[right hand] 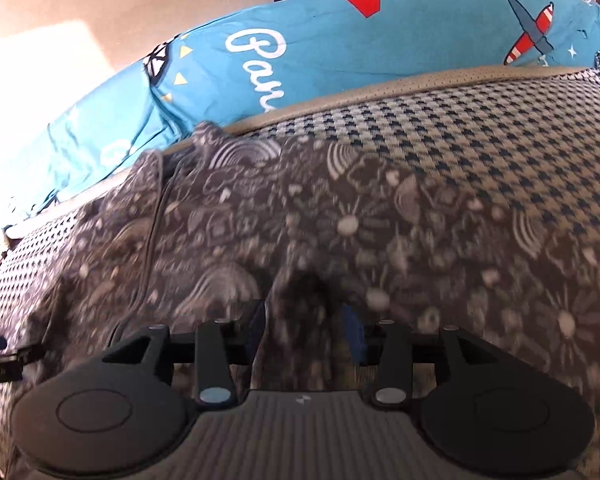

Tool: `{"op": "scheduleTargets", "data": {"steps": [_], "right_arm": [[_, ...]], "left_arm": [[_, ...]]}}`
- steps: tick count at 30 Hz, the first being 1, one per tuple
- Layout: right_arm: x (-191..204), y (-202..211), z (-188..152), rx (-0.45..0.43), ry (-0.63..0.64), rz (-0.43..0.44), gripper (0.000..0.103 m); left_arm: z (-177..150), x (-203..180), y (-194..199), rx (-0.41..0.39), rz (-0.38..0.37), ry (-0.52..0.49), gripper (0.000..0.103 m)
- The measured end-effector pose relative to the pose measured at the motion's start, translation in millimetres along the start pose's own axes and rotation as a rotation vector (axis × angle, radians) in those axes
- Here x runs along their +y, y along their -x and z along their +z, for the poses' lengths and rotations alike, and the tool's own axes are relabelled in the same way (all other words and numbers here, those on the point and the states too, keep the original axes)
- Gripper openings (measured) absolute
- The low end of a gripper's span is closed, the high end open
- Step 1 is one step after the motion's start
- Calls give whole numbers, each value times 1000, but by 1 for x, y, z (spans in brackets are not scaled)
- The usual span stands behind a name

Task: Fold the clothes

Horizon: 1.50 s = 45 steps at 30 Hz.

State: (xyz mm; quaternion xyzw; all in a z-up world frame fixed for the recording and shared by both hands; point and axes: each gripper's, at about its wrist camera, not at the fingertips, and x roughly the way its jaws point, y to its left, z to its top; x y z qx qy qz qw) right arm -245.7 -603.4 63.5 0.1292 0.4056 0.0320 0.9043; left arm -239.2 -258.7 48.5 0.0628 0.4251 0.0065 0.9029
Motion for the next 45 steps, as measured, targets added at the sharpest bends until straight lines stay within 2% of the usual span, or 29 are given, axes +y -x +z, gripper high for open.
{"op": "scheduleTargets", "data": {"steps": [10,19,23,24,25,27,32,33,40,45], "right_arm": [[2,8,-35,-26,-1,-38,43],[20,-2,-38,-69,118,-64,42],[24,-7,-40,-74,143,-91,29],[24,-8,-40,-75,147,-95,19],[25,-9,-41,-77,150,-99,15],[25,-10,-42,-81,157,-108,13],[2,-4,-38,-85,15,-146,9],[2,-4,-38,-86,20,-148,8],[3,-3,-42,-115,28,-180,9],[2,13,-45,-151,-4,-192,14]], "left_arm": [[-24,-20,-1,29,-20,-50,103],[-29,-18,-11,69,-36,-23,103],[-28,-17,-12,77,-41,-15,103],[-28,-17,-13,78,-42,-14,103],[-28,-17,-13,80,-43,-13,103],[-28,-16,-13,80,-43,-11,103],[-29,-12,-13,82,-38,-3,103],[-28,-10,-13,83,-35,4,103],[-33,10,-15,116,-39,85,103],[-37,17,-11,118,-19,98,103]]}}
